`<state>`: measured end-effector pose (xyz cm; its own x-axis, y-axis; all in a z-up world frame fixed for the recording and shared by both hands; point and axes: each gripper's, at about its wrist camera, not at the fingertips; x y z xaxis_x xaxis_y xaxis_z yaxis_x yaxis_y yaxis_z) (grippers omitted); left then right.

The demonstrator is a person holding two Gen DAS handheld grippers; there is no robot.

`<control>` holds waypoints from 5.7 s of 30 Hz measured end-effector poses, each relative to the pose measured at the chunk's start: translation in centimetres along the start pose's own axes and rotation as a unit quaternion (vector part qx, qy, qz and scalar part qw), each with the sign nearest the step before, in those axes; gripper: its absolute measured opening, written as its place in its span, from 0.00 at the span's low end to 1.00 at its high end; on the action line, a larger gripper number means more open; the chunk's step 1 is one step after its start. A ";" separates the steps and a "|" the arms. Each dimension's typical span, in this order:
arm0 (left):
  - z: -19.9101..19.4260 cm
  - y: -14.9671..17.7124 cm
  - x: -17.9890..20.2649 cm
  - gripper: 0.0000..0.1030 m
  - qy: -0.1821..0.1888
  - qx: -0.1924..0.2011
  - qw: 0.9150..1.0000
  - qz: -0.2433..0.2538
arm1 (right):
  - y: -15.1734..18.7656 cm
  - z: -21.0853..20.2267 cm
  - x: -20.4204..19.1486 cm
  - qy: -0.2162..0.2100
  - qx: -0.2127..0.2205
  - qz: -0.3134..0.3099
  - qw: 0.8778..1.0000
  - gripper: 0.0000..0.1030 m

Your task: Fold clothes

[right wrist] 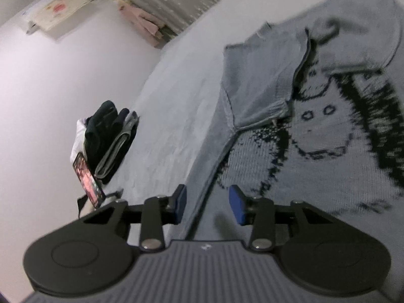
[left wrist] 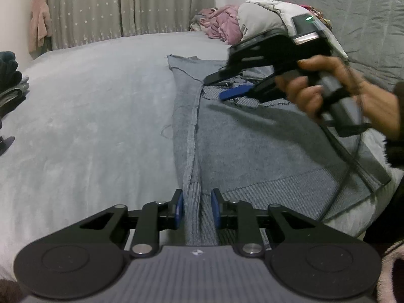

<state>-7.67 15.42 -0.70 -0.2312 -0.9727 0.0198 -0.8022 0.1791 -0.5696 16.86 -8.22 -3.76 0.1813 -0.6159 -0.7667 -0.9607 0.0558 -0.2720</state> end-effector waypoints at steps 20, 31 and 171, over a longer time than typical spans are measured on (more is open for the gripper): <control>0.2 -2.9 4.2 0.04 0.108 0.006 0.992 0.065 | -2.0 -0.9 -3.5 0.124 -0.001 -0.078 0.989 0.08; 2.3 -3.8 4.4 0.21 0.147 -0.028 0.985 0.088 | -1.3 -1.5 -1.4 0.163 0.000 -0.099 0.982 0.31; 10.8 -7.5 -7.8 0.25 0.350 0.042 0.920 -0.171 | -11.3 -3.4 2.5 0.323 0.082 -0.185 0.925 0.24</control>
<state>6.04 20.04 -5.47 -0.2957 -0.6312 0.7170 -0.8550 -0.1600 -0.4934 27.43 -13.07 -0.56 0.2765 -0.9546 -0.1109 -0.8035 -0.1663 -0.5716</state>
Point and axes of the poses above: each gripper's, at about its wrist camera, not at the fingertips, and z roughly the way its jaws point, x to its right, y to its underside, and after that the axes turned 15 degrees about -x, right-handed
